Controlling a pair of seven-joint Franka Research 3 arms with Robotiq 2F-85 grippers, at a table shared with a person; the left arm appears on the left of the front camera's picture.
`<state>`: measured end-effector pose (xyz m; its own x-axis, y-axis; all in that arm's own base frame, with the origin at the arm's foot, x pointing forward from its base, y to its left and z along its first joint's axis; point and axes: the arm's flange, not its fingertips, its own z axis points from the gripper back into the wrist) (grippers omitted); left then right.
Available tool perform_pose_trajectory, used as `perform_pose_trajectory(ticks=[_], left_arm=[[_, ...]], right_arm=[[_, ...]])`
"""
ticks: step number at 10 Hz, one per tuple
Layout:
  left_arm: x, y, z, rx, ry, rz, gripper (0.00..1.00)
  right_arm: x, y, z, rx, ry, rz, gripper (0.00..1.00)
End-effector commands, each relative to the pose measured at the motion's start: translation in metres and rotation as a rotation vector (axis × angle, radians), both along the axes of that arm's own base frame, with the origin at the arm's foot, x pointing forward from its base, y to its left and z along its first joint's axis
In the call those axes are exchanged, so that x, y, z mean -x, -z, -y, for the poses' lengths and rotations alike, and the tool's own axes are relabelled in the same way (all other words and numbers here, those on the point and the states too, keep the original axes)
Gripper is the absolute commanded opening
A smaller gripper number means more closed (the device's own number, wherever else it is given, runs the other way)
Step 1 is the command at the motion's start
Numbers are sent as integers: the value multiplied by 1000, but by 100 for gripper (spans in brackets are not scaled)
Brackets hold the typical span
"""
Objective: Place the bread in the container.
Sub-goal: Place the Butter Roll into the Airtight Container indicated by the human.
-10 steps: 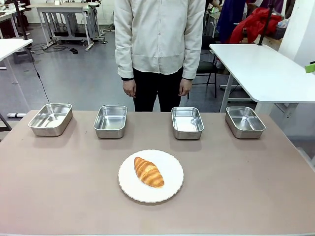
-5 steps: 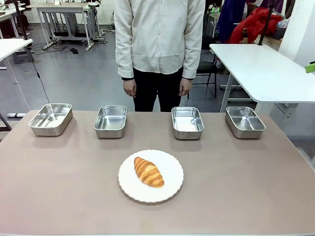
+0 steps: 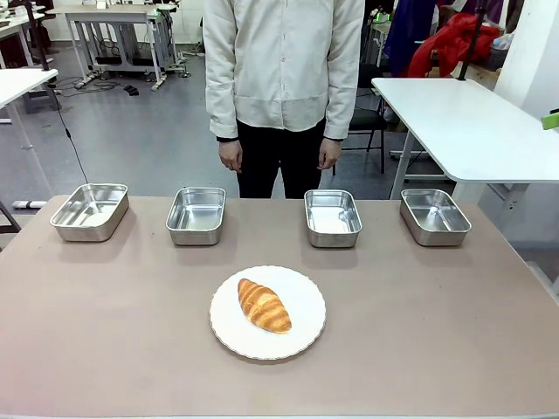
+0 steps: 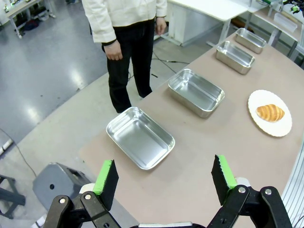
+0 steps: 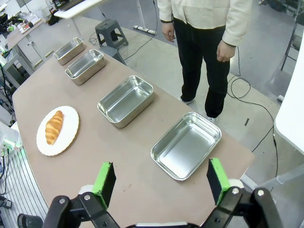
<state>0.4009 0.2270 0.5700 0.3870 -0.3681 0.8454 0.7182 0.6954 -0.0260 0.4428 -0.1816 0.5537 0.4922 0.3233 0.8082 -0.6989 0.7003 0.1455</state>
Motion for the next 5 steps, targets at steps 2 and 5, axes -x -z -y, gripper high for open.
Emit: perform_pose_trajectory(ticks=[2, 5], left_arm=[[2, -2, -2, 5, 11, 11, 100], [2, -2, -2, 5, 11, 11, 100]], right_arm=[[0, 0, 0, -7, -4, 4, 100], [0, 0, 0, -7, -4, 4, 100]])
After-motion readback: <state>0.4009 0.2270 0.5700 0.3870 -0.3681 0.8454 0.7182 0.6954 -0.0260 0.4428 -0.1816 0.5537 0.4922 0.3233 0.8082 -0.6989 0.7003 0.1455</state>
